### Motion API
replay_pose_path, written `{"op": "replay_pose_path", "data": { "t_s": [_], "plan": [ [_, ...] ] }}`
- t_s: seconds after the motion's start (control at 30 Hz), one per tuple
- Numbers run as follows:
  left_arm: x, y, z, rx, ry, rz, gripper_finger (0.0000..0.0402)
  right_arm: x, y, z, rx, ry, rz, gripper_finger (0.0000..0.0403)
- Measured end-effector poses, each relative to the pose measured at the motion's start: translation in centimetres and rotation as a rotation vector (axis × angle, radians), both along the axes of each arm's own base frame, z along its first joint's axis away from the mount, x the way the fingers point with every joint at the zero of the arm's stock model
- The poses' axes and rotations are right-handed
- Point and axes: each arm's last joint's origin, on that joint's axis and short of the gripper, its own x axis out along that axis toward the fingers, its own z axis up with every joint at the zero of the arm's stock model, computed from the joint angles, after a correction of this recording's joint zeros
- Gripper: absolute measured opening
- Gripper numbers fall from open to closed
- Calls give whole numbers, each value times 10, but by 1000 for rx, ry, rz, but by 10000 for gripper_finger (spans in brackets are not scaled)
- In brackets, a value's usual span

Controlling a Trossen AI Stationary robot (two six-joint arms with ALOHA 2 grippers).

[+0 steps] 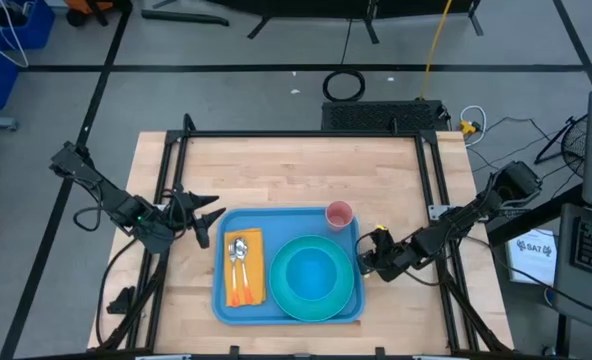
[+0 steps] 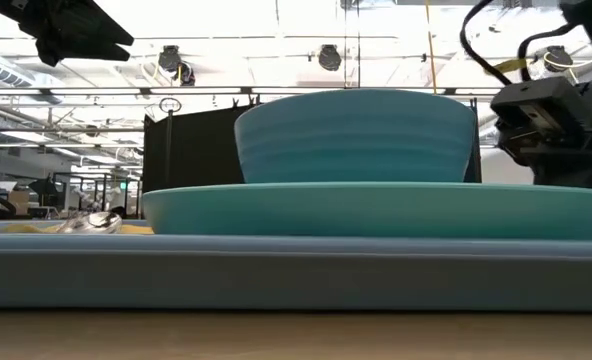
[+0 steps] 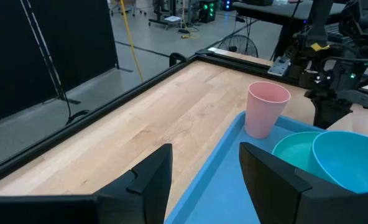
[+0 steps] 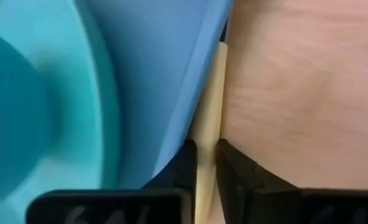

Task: Set up tray
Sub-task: Put the yellow table knife on the yellow napkin to the right of the orange spoon

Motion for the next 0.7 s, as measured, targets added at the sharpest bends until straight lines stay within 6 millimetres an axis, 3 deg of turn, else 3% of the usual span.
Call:
{"op": "replay_pose_path", "data": {
  "t_s": [0.13,0.43,0.57,0.7],
  "plan": [
    [0,0,0,1,1,0,191,0,0,0,-18,0,42,2],
    [0,0,0,-3,3,-6,191,-9,-4,7,-26,45,116,4],
    [0,0,0,-3,3,-6,191,-2,3,18,24,-85,193,3],
    [0,0,0,-3,5,-7,191,8,10,27,57,-231,255,32]
  ]
}}
